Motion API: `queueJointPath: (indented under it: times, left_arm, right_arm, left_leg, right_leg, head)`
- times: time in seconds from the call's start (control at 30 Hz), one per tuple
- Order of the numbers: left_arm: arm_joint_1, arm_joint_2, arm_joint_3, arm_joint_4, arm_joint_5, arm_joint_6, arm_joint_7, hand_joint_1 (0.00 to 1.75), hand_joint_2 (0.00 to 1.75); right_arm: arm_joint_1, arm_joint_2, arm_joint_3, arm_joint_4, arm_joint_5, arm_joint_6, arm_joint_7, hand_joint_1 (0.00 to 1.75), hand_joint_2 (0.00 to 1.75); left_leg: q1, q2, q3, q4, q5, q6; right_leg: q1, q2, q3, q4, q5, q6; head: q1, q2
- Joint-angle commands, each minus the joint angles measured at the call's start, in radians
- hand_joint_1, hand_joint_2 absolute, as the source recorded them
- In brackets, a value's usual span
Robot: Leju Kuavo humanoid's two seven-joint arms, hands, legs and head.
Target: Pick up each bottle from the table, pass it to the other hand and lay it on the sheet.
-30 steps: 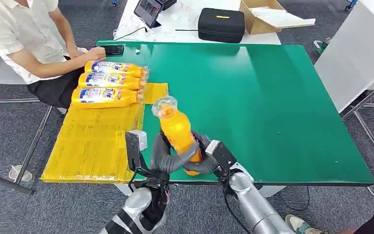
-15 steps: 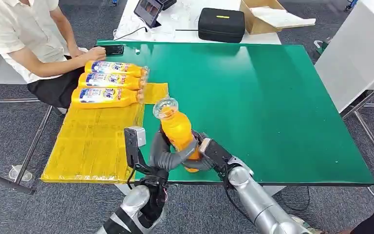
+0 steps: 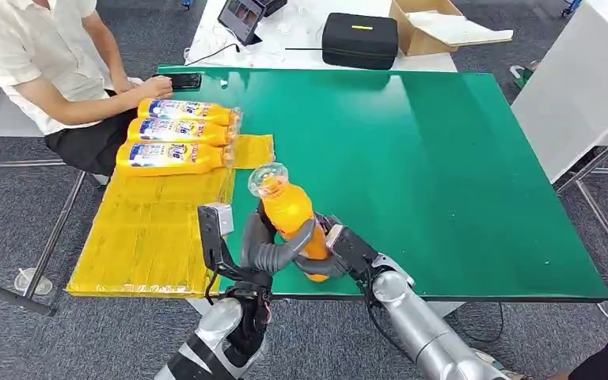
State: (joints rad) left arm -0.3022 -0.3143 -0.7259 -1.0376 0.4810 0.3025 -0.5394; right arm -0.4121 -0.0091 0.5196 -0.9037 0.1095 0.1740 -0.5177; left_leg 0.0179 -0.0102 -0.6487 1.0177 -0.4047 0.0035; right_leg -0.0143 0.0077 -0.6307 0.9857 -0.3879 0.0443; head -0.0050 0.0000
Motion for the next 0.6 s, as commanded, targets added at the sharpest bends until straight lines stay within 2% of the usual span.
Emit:
queueJointPath:
  times: [0.03, 0.07, 0.1, 0.13, 0.17, 0.23, 0.3, 0.33, 0.37, 0.4, 0.43, 0.47, 0.5, 0.53, 0.6]
  left_arm:
    - [-0.048, 0.006, -0.020, 0.045, 0.005, 0.001, 0.000, 1.75, 1.75]
    - [-0.048, 0.006, -0.020, 0.045, 0.005, 0.001, 0.000, 1.75, 1.75]
    - [-0.047, 0.005, -0.018, 0.049, 0.015, -0.007, 0.006, 1.75, 1.75]
    - [-0.046, 0.006, -0.018, 0.051, 0.026, -0.017, 0.013, 1.75, 1.75]
    - [-0.046, 0.007, -0.020, 0.051, 0.027, -0.020, 0.013, 1.75, 1.75]
    - [-0.042, 0.012, -0.021, 0.042, 0.029, -0.017, 0.006, 1.75, 1.75]
    - [-0.036, 0.020, -0.015, 0.022, 0.024, 0.005, -0.002, 1.75, 1.75]
    - [-0.028, 0.029, -0.003, -0.004, 0.014, 0.045, -0.017, 1.75, 1.75]
    - [-0.022, 0.040, 0.000, -0.027, 0.012, 0.051, -0.019, 1.75, 1.75]
    - [-0.005, 0.058, 0.009, -0.076, -0.007, 0.084, -0.028, 1.75, 1.75]
    - [0.000, 0.064, 0.011, -0.091, -0.010, 0.089, -0.026, 1.75, 1.75]
    - [0.015, 0.074, 0.022, -0.121, -0.013, 0.104, -0.014, 1.75, 1.75]
    - [0.022, 0.080, 0.024, -0.134, -0.014, 0.105, -0.007, 1.75, 1.75]
    - [0.031, 0.085, 0.029, -0.144, -0.015, 0.105, -0.004, 1.75, 1.75]
    - [0.033, 0.086, 0.031, -0.145, -0.016, 0.103, -0.004, 1.75, 1.75]
  right_arm:
    - [-0.025, 0.013, -0.015, 0.045, -0.010, 0.008, 0.001, 1.71, 1.75]
    - [-0.025, 0.013, -0.015, 0.045, -0.010, 0.008, 0.001, 1.71, 1.75]
    - [-0.022, 0.019, -0.031, 0.043, -0.030, 0.014, -0.003, 1.45, 1.75]
    - [-0.019, 0.025, -0.043, 0.042, -0.041, 0.012, -0.001, 0.37, 1.75]
    - [-0.017, 0.030, -0.052, 0.040, -0.049, 0.008, 0.001, 0.00, 1.75]
    - [-0.004, 0.046, -0.082, 0.040, -0.083, 0.004, 0.010, 0.00, 1.75]
    - [0.014, 0.058, -0.118, 0.037, -0.086, -0.079, 0.003, 0.00, 1.75]
    - [0.045, 0.088, -0.196, 0.004, -0.064, -0.273, -0.054, 0.00, 0.00]
    - [0.064, 0.094, -0.223, -0.015, -0.070, -0.331, -0.074, 0.00, 0.00]
    - [0.115, 0.121, -0.357, -0.090, -0.125, -0.487, -0.116, 0.00, 0.00]
    - [0.133, 0.112, -0.393, -0.115, -0.132, -0.522, -0.126, 0.00, 0.00]
    - [0.173, 0.105, -0.499, -0.173, -0.121, -0.680, -0.180, 0.00, 0.00]
    - [0.201, 0.093, -0.589, -0.220, -0.135, -0.753, -0.180, 0.00, 0.00]
    - [0.241, 0.064, -0.652, -0.270, -0.137, -0.750, -0.180, 0.00, 0.00]
    - [0.254, 0.056, -0.677, -0.282, -0.135, -0.722, -0.180, 0.00, 0.00]
  left_leg:
    - [0.000, 0.001, 0.004, 0.000, -0.001, 0.001]
    - [0.000, 0.000, 0.002, 0.000, -0.001, 0.001]
    - [0.000, 0.000, 0.005, 0.000, -0.002, 0.001]
    - [-0.001, 0.001, 0.008, 0.000, -0.003, 0.001]
    - [0.000, 0.000, 0.002, 0.000, -0.001, 0.001]
    - [0.000, 0.001, 0.004, -0.001, -0.001, 0.000]
    - [0.000, 0.001, 0.005, -0.001, -0.002, 0.001]
    - [0.000, 0.000, 0.003, -0.001, -0.001, 0.000]
    - [0.000, 0.001, 0.006, -0.001, -0.002, 0.000]
    - [0.000, 0.001, 0.004, -0.001, -0.002, 0.000]
    - [0.000, 0.001, 0.002, -0.001, -0.001, 0.000]
    - [0.000, -0.001, 0.004, -0.001, -0.002, 0.000]
    - [-0.001, -0.001, 0.003, -0.001, -0.001, 0.000]
    - [-0.001, -0.003, 0.001, -0.002, 0.000, 0.001]
    - [-0.002, -0.009, 0.003, -0.002, 0.000, 0.001]
  right_leg:
    - [0.000, 0.000, 0.004, 0.000, -0.001, -0.001]
    - [0.000, -0.001, 0.002, 0.000, -0.001, -0.001]
    - [0.000, -0.001, 0.005, 0.000, -0.002, -0.002]
    - [0.000, -0.001, 0.008, 0.000, -0.003, -0.002]
    - [0.000, -0.001, 0.002, 0.000, -0.001, -0.001]
    - [0.000, 0.000, 0.003, 0.000, -0.001, -0.001]
    - [0.000, -0.001, 0.005, 0.000, -0.002, -0.002]
    - [0.000, -0.001, 0.003, -0.001, -0.001, -0.001]
    - [0.000, -0.001, 0.005, 0.000, -0.002, -0.002]
    - [0.000, 0.000, 0.004, 0.000, -0.002, -0.002]
    - [0.000, 0.000, 0.002, 0.000, -0.001, -0.001]
    - [0.000, -0.002, 0.004, 0.000, -0.002, -0.002]
    - [0.000, -0.002, 0.003, 0.000, -0.002, -0.002]
    - [-0.001, -0.003, 0.002, 0.000, -0.001, -0.001]
    - [-0.001, -0.008, 0.005, -0.001, -0.003, -0.001]
  head:
    - [0.000, 0.000]
    - [0.000, 0.000]
    - [0.000, 0.000]
    - [0.000, 0.000]
    - [0.000, 0.000]
    - [0.000, 0.000]
    - [0.000, 0.000]
    - [0.000, 0.000]
    - [0.000, 0.000]
    - [0.000, 0.000]
    - [0.000, 0.000]
    - [0.001, 0.000]
    - [0.000, 0.000]
    - [0.000, 0.000]
    - [0.000, 0.000]
